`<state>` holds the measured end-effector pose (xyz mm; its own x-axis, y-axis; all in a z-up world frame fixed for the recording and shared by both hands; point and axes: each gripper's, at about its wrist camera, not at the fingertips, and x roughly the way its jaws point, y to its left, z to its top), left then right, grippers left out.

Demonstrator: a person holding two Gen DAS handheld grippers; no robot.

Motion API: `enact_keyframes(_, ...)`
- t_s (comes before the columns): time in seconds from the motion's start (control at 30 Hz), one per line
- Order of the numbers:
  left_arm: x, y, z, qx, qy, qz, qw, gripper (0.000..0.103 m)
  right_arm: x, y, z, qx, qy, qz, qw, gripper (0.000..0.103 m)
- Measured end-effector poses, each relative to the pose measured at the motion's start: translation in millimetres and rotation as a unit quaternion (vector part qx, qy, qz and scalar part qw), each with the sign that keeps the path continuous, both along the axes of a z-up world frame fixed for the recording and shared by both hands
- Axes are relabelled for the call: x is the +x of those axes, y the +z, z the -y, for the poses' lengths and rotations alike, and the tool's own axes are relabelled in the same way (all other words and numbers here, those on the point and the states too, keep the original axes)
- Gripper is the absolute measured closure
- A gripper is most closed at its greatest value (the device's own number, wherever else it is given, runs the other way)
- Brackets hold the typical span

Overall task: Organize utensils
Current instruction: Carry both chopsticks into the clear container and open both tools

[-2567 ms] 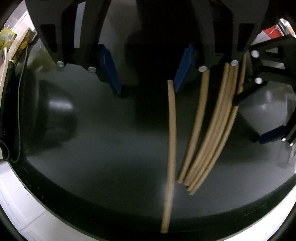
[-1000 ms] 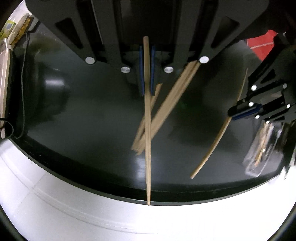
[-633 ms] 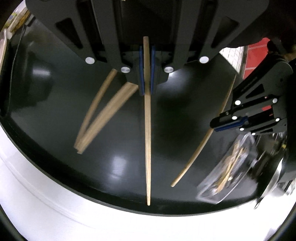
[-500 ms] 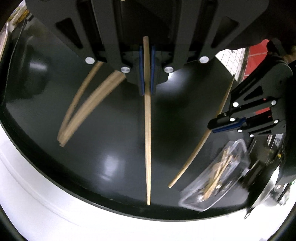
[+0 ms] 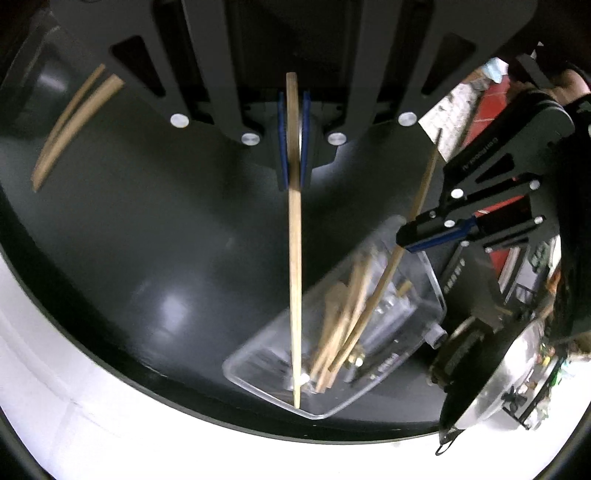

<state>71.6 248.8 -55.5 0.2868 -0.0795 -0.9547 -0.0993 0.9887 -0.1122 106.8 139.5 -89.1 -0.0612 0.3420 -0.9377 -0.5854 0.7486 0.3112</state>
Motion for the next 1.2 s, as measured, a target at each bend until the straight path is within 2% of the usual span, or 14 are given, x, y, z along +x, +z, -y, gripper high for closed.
enact_keyframes(0.2, 30, -9, -55, -0.015, 0.042, -0.009, 0.9990, 0.098, 33, -12, -47, 0.020, -0.019, -0.046, 0.999, 0.096)
enact_keyframes(0.27, 43, -15, -73, -0.026, 0.056, -0.015, 0.9980, 0.098, 49, -22, -61, 0.029, -0.041, -0.087, 0.995, 0.096)
enact_keyframes(0.37, 60, -23, -88, -0.034, 0.064, -0.023, 0.9971, 0.098, 64, -34, -79, 0.033, -0.054, -0.117, 0.991, 0.096)
enact_keyframes(0.6, 87, -39, -107, -0.041, 0.073, -0.035, 0.9959, 0.098, 84, -53, -100, 0.027, -0.069, -0.146, 0.987, 0.096)
enact_keyframes(0.83, 99, -51, -115, -0.041, 0.068, -0.044, 0.9958, 0.097, 97, -60, -108, 0.029, -0.090, -0.140, 0.986, 0.093)
enact_keyframes(0.9, 95, -46, -114, -0.021, 0.072, -0.043, 0.9963, 0.088, 102, -57, -99, 0.028, -0.102, -0.135, 0.985, 0.064)
enact_keyframes(0.93, 93, -44, -116, -0.008, 0.077, -0.038, 0.9963, 0.062, 103, -51, -90, 0.031, -0.113, -0.122, 0.985, 0.042)
enact_keyframes(0.97, 89, -39, -120, -0.001, 0.090, -0.030, 0.9955, 0.031, 104, -45, -79, 0.039, -0.124, -0.109, 0.985, 0.041)
enact_keyframes(1.0, 83, -35, -123, -0.006, 0.101, -0.019, 0.9947, 0.025, 104, -42, -70, 0.044, -0.129, -0.107, 0.985, 0.041)
enact_keyframes(1.07, 71, -27, -125, -0.024, 0.105, -0.015, 0.9940, 0.025, 103, -37, -46, 0.055, -0.147, -0.111, 0.981, 0.041)
enact_keyframes(1.2, 47, -18, -116, -0.026, 0.107, -0.008, 0.9939, 0.025, 91, -29, -2, 0.052, -0.164, -0.096, 0.980, 0.041)
